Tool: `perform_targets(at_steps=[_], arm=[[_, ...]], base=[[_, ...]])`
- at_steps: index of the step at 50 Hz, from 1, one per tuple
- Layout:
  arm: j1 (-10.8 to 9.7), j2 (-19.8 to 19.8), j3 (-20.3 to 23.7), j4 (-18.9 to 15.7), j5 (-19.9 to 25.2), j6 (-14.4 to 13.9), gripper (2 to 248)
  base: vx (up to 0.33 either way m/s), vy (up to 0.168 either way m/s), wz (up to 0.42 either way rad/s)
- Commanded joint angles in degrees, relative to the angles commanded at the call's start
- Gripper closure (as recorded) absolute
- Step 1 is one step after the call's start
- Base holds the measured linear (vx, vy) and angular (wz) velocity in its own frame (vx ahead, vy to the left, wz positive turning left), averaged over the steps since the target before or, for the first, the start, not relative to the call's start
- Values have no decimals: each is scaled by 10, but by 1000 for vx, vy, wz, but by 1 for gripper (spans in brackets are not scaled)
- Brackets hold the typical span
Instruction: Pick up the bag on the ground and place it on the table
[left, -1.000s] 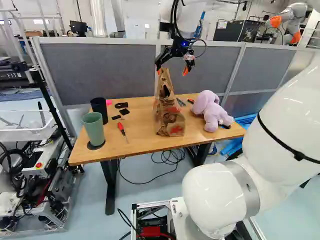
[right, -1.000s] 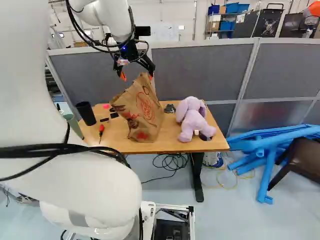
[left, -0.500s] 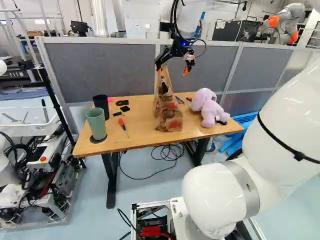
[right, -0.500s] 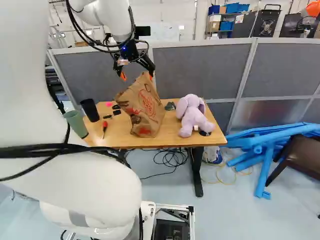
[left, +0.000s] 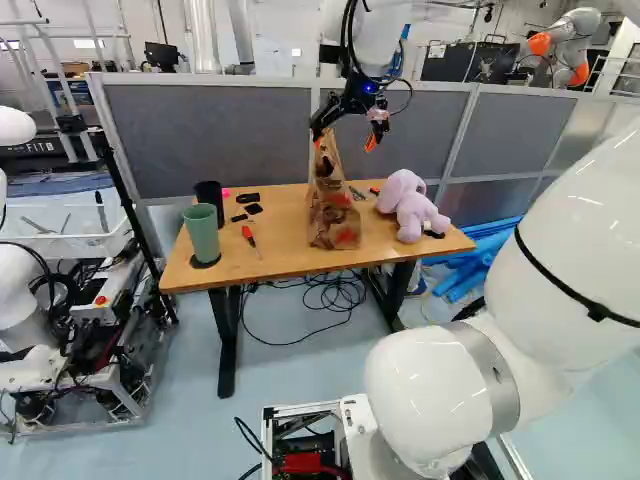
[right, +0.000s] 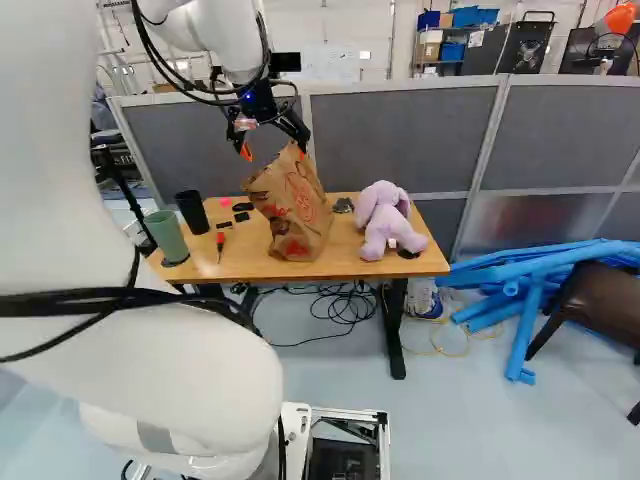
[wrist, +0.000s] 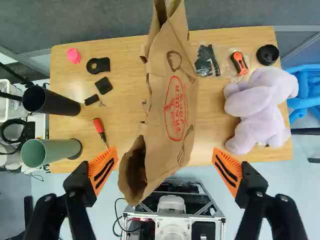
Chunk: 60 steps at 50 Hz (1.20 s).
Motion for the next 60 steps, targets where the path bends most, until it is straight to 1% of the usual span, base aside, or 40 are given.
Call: perform_targets(at_steps=[37, 60], arm=[[0, 0, 0, 0, 0, 0, 3], [0, 0, 0, 0, 0, 0, 3]], base=[[-124, 28, 4], [-81, 4, 11]])
